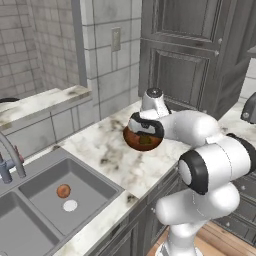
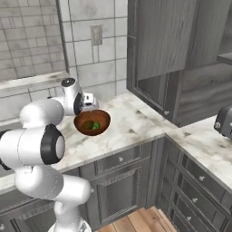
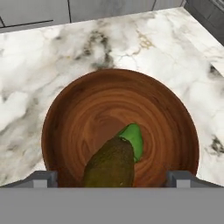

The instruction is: Pick the avocados from the cabinet and place them in one bowl. Pick the onion from the sink and place it in the other bowl.

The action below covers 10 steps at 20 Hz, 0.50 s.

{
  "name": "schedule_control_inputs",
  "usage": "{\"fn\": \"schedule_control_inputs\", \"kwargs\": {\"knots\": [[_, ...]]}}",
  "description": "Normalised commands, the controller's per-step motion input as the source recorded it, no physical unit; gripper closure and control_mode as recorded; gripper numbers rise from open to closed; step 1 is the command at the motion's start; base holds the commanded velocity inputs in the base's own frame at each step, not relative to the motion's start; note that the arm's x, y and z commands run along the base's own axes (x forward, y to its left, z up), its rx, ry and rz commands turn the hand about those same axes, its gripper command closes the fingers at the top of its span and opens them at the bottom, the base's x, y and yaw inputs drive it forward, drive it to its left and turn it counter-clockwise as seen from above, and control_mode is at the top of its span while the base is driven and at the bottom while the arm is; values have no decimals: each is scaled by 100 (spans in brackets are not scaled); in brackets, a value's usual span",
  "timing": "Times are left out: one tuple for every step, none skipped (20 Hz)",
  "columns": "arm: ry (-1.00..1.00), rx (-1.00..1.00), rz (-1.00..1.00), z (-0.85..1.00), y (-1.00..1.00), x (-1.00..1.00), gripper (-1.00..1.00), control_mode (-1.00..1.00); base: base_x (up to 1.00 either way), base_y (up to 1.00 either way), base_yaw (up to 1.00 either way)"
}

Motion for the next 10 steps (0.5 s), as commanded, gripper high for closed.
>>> {"fn": "schedule_control_inputs", "kwargs": {"knots": [[-3, 0, -6, 31, 0, -59, -100, -100, 0, 0, 0], [-2, 2, -6, 31, 0, -69, -100, -100, 0, 0, 0], [-1, 4, -6, 29, 5, -77, -100, -100, 0, 0, 0], [-1, 6, -6, 31, 12, -82, -100, -100, 0, 0, 0], [0, 7, -6, 32, 13, -84, -100, -100, 0, 0, 0], [0, 8, -7, 32, 15, -84, -100, -100, 0, 0, 0], [0, 8, -7, 35, 15, -81, -100, -100, 0, 0, 0], [0, 9, -5, 44, 0, -84, -100, -100, 0, 0, 0], [0, 8, -6, 48, 0, -86, -100, -100, 0, 0, 0], [-2, 8, -6, 44, 0, -88, -100, -100, 0, 0, 0]]}}
